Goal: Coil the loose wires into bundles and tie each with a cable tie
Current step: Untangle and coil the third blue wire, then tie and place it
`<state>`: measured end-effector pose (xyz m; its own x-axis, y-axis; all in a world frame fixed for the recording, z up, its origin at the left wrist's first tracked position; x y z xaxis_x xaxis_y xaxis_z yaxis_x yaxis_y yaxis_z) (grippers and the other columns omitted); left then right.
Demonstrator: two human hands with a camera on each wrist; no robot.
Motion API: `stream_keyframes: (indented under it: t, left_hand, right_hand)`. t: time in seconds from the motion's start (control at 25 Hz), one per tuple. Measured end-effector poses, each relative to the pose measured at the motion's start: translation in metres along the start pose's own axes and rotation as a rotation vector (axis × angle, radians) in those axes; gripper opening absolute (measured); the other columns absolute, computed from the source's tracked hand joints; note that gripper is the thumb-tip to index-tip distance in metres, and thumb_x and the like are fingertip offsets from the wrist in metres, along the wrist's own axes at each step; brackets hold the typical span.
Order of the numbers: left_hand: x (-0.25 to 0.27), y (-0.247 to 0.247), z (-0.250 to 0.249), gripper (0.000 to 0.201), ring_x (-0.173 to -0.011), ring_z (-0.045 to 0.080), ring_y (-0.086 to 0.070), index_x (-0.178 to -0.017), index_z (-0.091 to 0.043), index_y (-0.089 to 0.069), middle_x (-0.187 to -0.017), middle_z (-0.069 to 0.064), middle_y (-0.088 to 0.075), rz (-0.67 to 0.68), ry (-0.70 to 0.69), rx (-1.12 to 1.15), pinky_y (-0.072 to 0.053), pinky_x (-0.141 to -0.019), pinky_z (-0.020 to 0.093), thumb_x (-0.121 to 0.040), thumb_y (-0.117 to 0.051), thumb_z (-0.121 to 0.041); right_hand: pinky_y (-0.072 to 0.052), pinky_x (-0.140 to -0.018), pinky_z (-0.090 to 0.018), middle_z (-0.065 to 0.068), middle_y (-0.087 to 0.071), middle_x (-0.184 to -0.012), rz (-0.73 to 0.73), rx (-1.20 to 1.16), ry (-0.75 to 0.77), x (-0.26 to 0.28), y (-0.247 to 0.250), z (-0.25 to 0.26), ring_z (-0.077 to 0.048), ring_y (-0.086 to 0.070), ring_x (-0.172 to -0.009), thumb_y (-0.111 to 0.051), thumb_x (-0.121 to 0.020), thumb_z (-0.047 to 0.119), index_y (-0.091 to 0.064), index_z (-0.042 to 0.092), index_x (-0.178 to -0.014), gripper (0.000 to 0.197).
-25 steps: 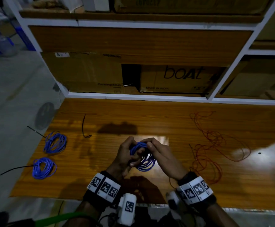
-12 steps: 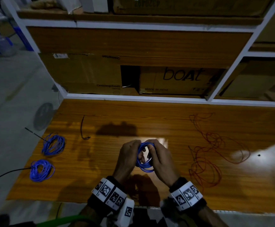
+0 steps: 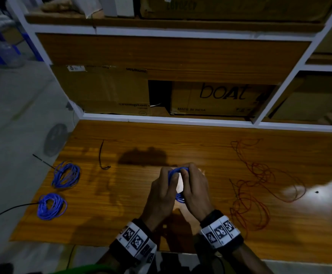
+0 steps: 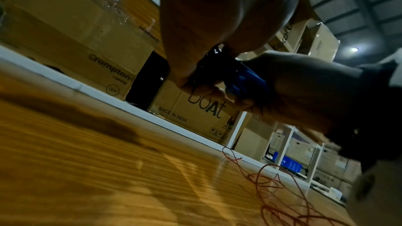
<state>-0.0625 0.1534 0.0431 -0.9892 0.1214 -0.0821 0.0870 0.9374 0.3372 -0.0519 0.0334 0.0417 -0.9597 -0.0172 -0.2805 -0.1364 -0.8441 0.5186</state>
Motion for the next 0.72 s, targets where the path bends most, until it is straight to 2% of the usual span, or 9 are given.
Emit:
stream_keyframes:
  t: [0.08, 0.16, 0.24, 0.36, 0.44, 0.52, 0.6, 0.64, 0.72]
  left_hand:
    - [0.003, -0.001, -0.003, 0.021, -0.058, 0.012, -0.054, -0.114, -0.022, -0.055, -0.072, -0.001, -0.057, -0.064, -0.041, -0.016, -0.038, -0.054, 0.017, -0.106, -0.039, -0.034]
    - [0.003, 0.001, 0.000, 0.024, -0.053, 0.007, -0.050, -0.110, -0.022, -0.056, -0.066, -0.004, -0.052, -0.096, -0.028, -0.045, -0.035, -0.051, 0.016, -0.106, -0.036, -0.034]
    - [0.000, 0.001, 0.005, 0.029, -0.051, 0.010, -0.048, -0.102, -0.020, -0.054, -0.064, 0.001, -0.051, -0.077, -0.003, -0.055, -0.033, -0.049, 0.019, -0.103, -0.034, -0.041]
    - [-0.005, 0.005, 0.014, 0.038, -0.054, 0.020, -0.052, -0.101, -0.021, -0.054, -0.069, 0.011, -0.058, -0.070, 0.067, -0.075, -0.037, -0.051, 0.028, -0.098, -0.032, -0.052]
    - [-0.005, 0.012, 0.017, 0.038, -0.054, 0.013, -0.053, -0.101, -0.021, -0.055, -0.068, 0.005, -0.058, -0.085, 0.098, -0.029, -0.039, -0.053, 0.025, -0.099, -0.032, -0.051]
    - [-0.004, 0.020, 0.022, 0.036, -0.056, 0.005, -0.053, -0.105, -0.022, -0.057, -0.070, -0.003, -0.056, -0.103, 0.111, 0.020, -0.042, -0.056, 0.023, -0.101, -0.033, -0.049]
    - [-0.002, 0.028, 0.031, 0.035, -0.062, 0.007, -0.055, -0.111, -0.024, -0.059, -0.072, -0.006, -0.057, -0.140, 0.122, 0.072, -0.045, -0.060, 0.029, -0.104, -0.035, -0.048]
    - [-0.001, 0.031, 0.035, 0.032, -0.063, 0.009, -0.056, -0.109, -0.026, -0.060, -0.072, -0.007, -0.057, -0.165, 0.135, 0.091, -0.046, -0.061, 0.031, -0.105, -0.036, -0.047]
    - [0.002, 0.041, 0.039, 0.029, -0.063, 0.011, -0.055, -0.104, -0.028, -0.060, -0.071, -0.006, -0.057, -0.211, 0.163, 0.093, -0.044, -0.060, 0.032, -0.107, -0.036, -0.044]
  right_hand:
    - [-0.040, -0.063, -0.025, 0.009, -0.053, -0.081, -0.003, 0.051, -0.001, -0.006, 0.002, -0.001, -0.005, -0.050, -0.072, -0.032, -0.107, 0.035, -0.052, 0.020, -0.097, 0.027]
    - [-0.041, -0.061, -0.029, 0.008, -0.053, -0.080, 0.006, 0.081, 0.003, -0.008, -0.002, -0.005, -0.006, -0.049, -0.069, -0.028, -0.106, 0.040, -0.053, 0.020, -0.097, 0.033]
    - [-0.043, -0.062, -0.034, 0.007, -0.053, -0.080, 0.012, 0.105, 0.013, -0.008, -0.006, -0.009, -0.008, -0.049, -0.069, -0.026, -0.107, 0.041, -0.051, 0.020, -0.097, 0.034]
    - [-0.042, -0.059, -0.037, 0.004, -0.051, -0.077, 0.040, 0.098, 0.021, -0.012, -0.015, -0.006, -0.013, -0.048, -0.065, -0.030, -0.108, 0.036, -0.048, 0.019, -0.094, 0.029]
    - [-0.040, -0.057, -0.038, 0.002, -0.051, -0.074, 0.067, 0.055, 0.028, -0.017, -0.020, 0.001, -0.014, -0.047, -0.062, -0.035, -0.108, 0.031, -0.049, 0.016, -0.092, 0.025]
    - [-0.038, -0.056, -0.034, 0.002, -0.050, -0.075, 0.092, 0.012, 0.071, -0.021, -0.025, 0.011, -0.012, -0.046, -0.062, -0.038, -0.108, 0.027, -0.050, 0.015, -0.092, 0.024]
    - [-0.036, -0.056, -0.028, 0.003, -0.049, -0.076, 0.126, -0.038, 0.080, -0.024, -0.031, 0.018, -0.010, -0.045, -0.062, -0.040, -0.108, 0.026, -0.050, 0.016, -0.091, 0.022]
    - [-0.036, -0.057, -0.027, 0.004, -0.051, -0.077, 0.141, -0.058, 0.077, -0.027, -0.034, 0.021, -0.010, -0.047, -0.063, -0.041, -0.108, 0.026, -0.051, 0.017, -0.091, 0.022]
    - [-0.041, -0.058, -0.031, 0.003, -0.056, -0.079, 0.186, -0.076, 0.089, -0.033, -0.041, 0.027, -0.011, -0.053, -0.067, -0.043, -0.107, 0.030, -0.056, 0.017, -0.094, 0.022]
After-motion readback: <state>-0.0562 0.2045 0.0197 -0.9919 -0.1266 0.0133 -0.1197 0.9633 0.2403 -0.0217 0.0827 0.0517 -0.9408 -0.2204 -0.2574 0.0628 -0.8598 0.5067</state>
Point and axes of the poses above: each hand's wrist, its own x-axis away from the middle knuckle, its own y-axis out of the back of the hand, z = x × y, the point moved 5 cm from there along -x, towards the middle knuckle
